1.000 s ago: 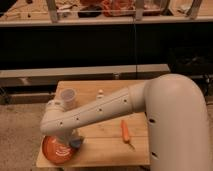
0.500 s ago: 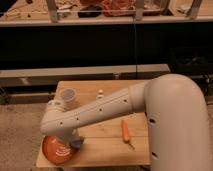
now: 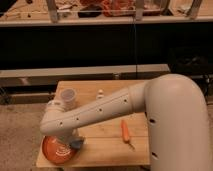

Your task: Place the white sponge in the ceramic bowl

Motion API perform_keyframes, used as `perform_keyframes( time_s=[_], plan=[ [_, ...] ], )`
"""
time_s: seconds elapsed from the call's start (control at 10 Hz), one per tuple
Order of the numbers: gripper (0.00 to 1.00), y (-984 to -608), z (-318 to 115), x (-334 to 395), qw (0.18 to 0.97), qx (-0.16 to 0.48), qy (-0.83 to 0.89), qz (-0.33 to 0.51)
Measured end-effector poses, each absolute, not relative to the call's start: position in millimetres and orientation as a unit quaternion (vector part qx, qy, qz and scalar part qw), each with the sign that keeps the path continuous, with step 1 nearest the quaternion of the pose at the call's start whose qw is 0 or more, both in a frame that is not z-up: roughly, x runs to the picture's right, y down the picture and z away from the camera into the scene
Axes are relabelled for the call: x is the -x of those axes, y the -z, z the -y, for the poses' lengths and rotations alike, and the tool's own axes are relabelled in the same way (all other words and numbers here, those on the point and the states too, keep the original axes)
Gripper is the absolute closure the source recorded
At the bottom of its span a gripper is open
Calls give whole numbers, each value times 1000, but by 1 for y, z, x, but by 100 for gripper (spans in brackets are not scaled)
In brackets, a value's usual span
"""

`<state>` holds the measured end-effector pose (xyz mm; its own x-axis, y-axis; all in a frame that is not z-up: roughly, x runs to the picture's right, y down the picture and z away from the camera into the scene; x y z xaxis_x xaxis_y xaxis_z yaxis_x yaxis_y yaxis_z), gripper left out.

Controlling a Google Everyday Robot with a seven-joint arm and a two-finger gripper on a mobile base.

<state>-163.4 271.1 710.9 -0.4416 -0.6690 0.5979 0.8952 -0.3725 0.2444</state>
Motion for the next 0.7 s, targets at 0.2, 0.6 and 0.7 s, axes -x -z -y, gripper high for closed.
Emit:
perform_keyframes(
  time_s=[0.2, 0.6, 0.7],
  plan=[
    [96, -710, -272, 163, 485, 206, 803, 278],
    [96, -709, -273, 162, 482, 210, 804, 279],
    [96, -708, -274, 161, 481, 211, 804, 279]
  ],
)
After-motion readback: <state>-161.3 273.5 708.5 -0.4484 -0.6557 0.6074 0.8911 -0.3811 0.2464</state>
